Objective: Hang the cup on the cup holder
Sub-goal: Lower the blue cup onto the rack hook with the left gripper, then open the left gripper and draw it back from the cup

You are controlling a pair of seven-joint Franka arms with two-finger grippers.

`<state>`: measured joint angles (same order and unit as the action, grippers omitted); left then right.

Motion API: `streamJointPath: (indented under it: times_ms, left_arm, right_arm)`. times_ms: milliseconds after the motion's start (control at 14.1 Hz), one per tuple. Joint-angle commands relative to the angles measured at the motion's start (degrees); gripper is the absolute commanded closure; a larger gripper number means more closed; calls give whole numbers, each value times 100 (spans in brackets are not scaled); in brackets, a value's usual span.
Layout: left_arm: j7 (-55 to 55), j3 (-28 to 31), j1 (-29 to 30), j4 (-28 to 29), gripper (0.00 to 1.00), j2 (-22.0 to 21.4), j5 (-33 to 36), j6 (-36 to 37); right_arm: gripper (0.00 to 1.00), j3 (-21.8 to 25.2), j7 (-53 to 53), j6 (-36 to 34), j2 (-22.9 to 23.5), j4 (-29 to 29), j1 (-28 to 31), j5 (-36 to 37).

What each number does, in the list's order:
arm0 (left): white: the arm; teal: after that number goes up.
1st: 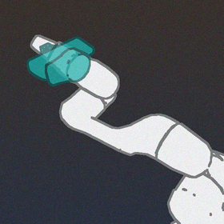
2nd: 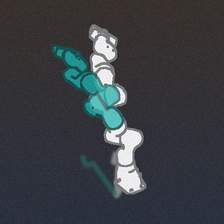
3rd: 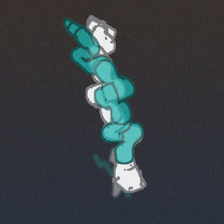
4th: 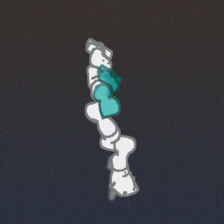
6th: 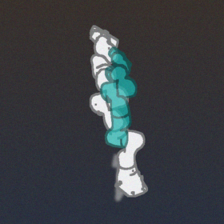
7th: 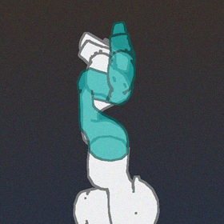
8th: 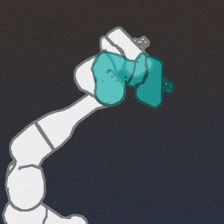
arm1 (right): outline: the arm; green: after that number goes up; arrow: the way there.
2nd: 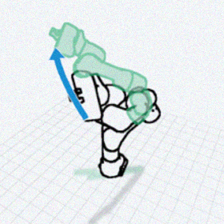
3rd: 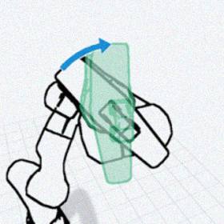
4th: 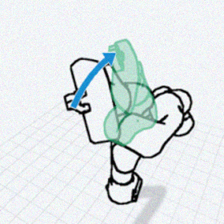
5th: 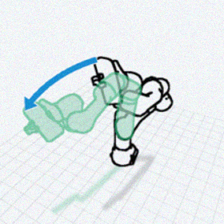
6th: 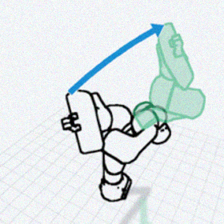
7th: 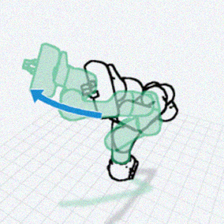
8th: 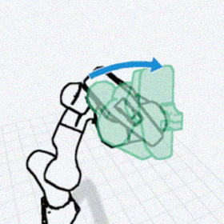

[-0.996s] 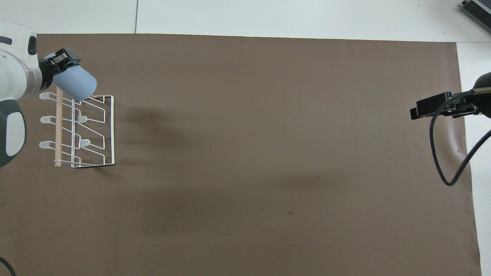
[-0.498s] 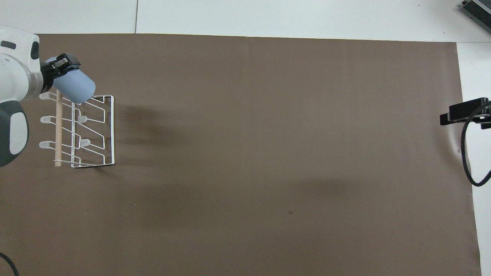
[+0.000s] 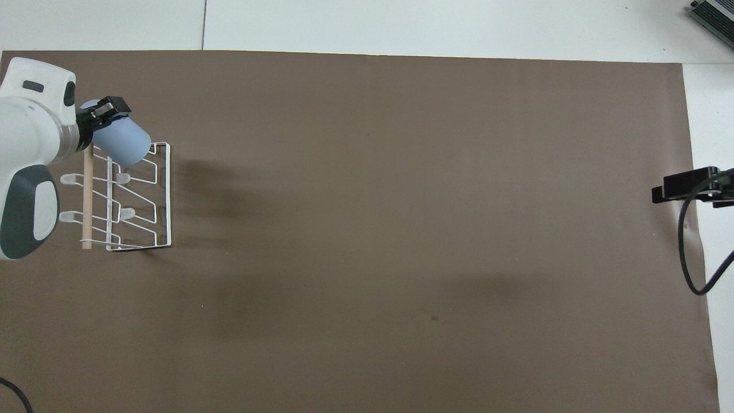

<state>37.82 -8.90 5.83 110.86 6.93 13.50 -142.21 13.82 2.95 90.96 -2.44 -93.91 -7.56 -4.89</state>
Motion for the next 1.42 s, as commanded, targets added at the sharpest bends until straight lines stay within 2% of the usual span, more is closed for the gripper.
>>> streamJointPath:
  times_ms: [0,71,142,356,427,498,640,925,1138,1351]
  left_arm:
    - [-55,-33,76,287,66,-157,118,-246]
    - [-55,-33,76,304,16,-157,118,-237]
    - [-55,-33,76,331,0,-166,110,-237]
    - [-73,-33,68,252,0,-166,109,-150]
    - [-125,-33,41,78,0,-123,109,103]
    - [-308,-42,15,-246,0,-96,109,593]
    - [-896,-86,-3,-800,0,-78,14,1499]
    - [-1521,-191,-3,-1005,0,-350,-426,2440]
    - [-2600,-182,41,-1355,0,-649,-777,3608]
    - [-3402,-147,59,-1874,0,-658,-919,4708]
  right_arm:
    - [0,-309,-171,106,-151,-198,-35,155]
    - [0,-440,-311,114,-151,-198,-35,155]
    - [0,-477,-452,123,-151,-198,-35,155]
    - [0,-433,-444,141,-160,-233,-18,173]
    - [0,-424,-453,150,-151,-242,-18,356]
    - [0,-442,-453,150,-160,-242,-26,775]
    - [0,-451,-471,150,-160,-242,-44,1051]
    - [0,-380,-462,185,-186,-321,-35,1069]
    - [0,-223,-427,176,-186,-330,8,1000]
    - [0,-266,-445,176,-169,-295,9,946]
